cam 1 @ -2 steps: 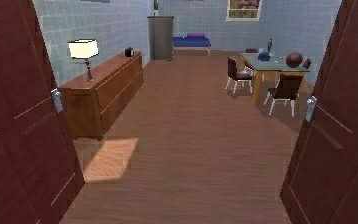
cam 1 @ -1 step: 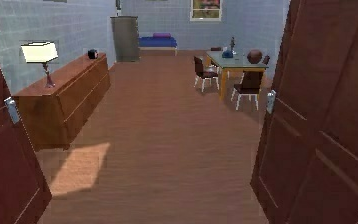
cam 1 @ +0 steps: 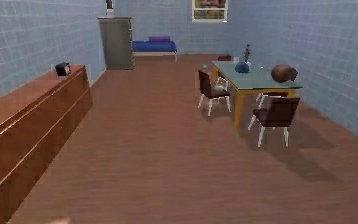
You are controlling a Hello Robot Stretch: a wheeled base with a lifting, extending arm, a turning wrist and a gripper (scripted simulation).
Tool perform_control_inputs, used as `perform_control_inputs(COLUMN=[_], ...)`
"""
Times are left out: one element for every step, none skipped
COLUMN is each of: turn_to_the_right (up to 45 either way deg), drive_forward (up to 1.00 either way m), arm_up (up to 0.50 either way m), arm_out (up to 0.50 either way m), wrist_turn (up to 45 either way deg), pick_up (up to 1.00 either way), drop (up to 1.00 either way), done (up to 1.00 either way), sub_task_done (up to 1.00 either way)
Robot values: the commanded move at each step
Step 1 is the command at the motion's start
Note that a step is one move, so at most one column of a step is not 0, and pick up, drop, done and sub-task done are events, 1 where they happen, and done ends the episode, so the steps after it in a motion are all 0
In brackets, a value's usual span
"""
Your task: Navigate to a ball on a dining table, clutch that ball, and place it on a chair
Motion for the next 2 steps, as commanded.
perform_control_inputs(turn_to_the_right=[0.0,21.0], drive_forward=[0.6,0.0], arm_up=[0.0,0.0], arm_out=[0.0,0.0], wrist_turn=[0.0,0.0], pick_up=[0.0,0.0], drop=[0.0,0.0], done=[0.0,0.0], sub_task_done=[0.0,0.0])
